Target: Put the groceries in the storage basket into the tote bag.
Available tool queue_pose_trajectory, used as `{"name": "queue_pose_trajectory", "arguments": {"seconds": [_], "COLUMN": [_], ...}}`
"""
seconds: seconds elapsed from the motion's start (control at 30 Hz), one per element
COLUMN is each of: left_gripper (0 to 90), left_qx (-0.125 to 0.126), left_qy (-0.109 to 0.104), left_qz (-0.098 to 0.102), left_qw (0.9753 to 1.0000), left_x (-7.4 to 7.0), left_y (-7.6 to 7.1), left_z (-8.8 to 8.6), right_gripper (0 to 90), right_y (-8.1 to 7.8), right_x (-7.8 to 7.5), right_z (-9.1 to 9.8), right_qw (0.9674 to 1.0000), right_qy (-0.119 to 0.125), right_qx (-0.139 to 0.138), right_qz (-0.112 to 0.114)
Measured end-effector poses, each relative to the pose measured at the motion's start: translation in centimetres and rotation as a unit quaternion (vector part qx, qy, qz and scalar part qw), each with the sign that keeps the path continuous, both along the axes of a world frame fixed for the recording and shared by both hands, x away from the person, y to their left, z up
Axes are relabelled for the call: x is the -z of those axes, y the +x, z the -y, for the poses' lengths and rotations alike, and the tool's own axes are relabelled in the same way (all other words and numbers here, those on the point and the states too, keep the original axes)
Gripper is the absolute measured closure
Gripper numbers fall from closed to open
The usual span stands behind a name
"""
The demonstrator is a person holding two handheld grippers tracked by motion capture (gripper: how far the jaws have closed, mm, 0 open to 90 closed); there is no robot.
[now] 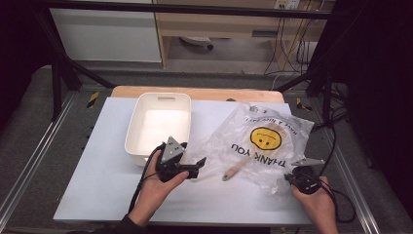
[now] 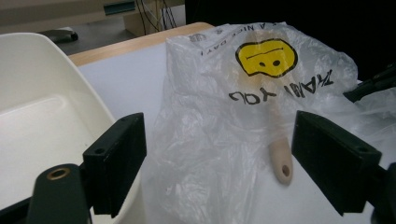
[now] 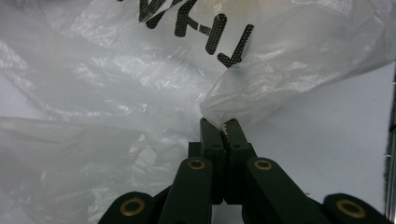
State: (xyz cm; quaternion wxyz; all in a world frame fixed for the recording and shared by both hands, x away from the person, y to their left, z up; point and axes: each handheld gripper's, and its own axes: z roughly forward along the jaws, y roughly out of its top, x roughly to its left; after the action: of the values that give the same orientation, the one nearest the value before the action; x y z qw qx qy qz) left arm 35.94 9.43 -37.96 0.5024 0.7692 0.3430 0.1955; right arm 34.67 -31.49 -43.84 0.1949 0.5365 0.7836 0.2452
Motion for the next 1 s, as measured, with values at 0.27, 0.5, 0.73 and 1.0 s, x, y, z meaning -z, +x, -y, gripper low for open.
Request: {"name": "queue_pose_trajectory", "arguments": {"seconds": [0.27,0.5,0.73,1.0], "left_gripper": [17.8,15.9,16.3,16.2], "left_qx": [-0.005,-0.035,-0.020,-0.035], "left_qy": [0.029,0.052,0.049,0.044], "left_qz": [-0.013,0.003,0.011,-0.017], "left_qw": [0.9995,0.9980,0.9985,0.9983], "left_x": [2.4,4.1,4.2,5.3], "left_y": [1.7,3.1,2.9,4.7], "left_z": [4.0,5.6,6.9,7.8], "right_gripper": [90.0,90.0,90.0,90.0], "right_y": [0.2,0.7,0.8,0.6], "right_x": [0.1,0.0,0.1,0.1], "right_z": [0.3,1.7,2.0,2.3], "right_qw": [1.0000,0.9997,0.9997,0.9996], "right_qy": [0.001,-0.004,0.001,0.005], "right_qx": [0.000,0.021,0.023,0.025], "right_qz": [0.002,0.005,0.007,0.008]}}
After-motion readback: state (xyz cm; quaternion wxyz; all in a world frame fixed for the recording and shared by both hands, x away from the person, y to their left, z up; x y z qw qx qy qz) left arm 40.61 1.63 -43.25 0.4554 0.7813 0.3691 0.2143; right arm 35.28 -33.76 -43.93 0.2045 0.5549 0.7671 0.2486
